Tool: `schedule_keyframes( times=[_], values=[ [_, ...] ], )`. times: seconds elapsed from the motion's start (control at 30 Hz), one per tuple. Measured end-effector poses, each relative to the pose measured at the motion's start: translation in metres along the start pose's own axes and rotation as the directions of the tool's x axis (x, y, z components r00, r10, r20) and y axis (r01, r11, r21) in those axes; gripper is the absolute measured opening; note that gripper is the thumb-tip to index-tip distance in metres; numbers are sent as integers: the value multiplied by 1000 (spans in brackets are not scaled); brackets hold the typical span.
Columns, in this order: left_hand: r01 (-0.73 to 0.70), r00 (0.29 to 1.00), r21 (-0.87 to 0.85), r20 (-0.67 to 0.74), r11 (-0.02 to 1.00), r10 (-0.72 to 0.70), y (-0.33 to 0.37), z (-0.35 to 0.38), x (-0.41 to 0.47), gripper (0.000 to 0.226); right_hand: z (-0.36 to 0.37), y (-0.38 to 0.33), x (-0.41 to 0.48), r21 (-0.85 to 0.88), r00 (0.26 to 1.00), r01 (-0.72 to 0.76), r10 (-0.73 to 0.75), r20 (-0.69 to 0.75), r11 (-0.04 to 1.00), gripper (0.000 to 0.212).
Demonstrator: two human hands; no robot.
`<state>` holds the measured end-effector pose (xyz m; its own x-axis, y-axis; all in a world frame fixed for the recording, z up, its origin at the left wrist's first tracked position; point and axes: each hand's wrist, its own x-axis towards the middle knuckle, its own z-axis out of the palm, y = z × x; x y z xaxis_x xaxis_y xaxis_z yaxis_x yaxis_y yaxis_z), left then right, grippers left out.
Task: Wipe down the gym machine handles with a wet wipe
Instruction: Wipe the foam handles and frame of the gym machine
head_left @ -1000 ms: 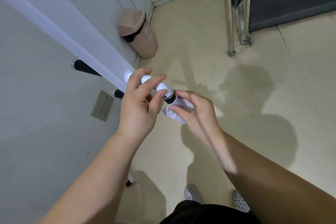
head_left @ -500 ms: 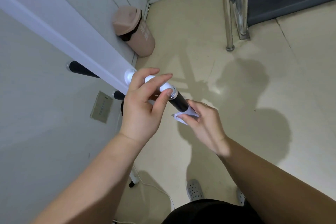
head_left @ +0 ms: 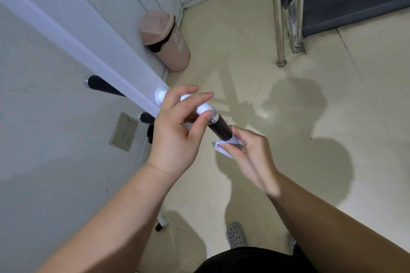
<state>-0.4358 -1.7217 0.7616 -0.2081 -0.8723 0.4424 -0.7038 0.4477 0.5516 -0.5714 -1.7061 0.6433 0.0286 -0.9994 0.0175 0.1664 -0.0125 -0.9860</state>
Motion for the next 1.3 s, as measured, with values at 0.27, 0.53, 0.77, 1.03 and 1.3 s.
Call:
schedule_keyframes(
  times=[0.27,0.53,0.77,1.03,1.3],
  values=[
    [23,1000,7,-19,1000,-23,0,-2,-6,29,14,-11,3,-178,988,127,-140,-63,976,27],
    [26,999,4,-26,1000,-26,4,0,-7,28,14,-4,-2,-107,974,108,-127,-189,988,40],
    [36,999,7,-37,999,-36,4,1,-11,27,22,16,-13,-324,928,205,-289,-235,923,43],
    [43,998,-17,-54,999,-44,4,2,-10,29,34,-15,1,-287,885,332,-402,-234,898,44],
    [46,998,-10,-46,999,-46,5,4,-5,26,17,10,-1,-250,975,84,-131,-178,965,31]
  ],
)
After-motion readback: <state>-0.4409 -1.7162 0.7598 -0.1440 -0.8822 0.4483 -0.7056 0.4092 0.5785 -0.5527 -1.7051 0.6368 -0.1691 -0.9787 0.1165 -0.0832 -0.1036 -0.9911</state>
